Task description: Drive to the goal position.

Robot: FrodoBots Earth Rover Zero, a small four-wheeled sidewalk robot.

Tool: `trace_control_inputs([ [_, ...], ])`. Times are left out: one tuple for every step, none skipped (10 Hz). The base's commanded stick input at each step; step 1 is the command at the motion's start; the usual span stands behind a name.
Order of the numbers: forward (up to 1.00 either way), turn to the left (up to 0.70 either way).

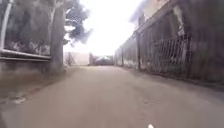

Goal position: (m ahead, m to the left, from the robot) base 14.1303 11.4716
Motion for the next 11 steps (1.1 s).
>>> trace_control_inputs([
  [0.7,0.02],
  [0.7,0.0],
  [0.7,0.0],
  [0.7,0.0],
  [0.7,0.0],
  [0.7,0.0],
  [0.7,0.02],
  [0.7,0.02],
  [0.7,0.0],
  [0.7,0.0],
  [0.7,0.01],
])
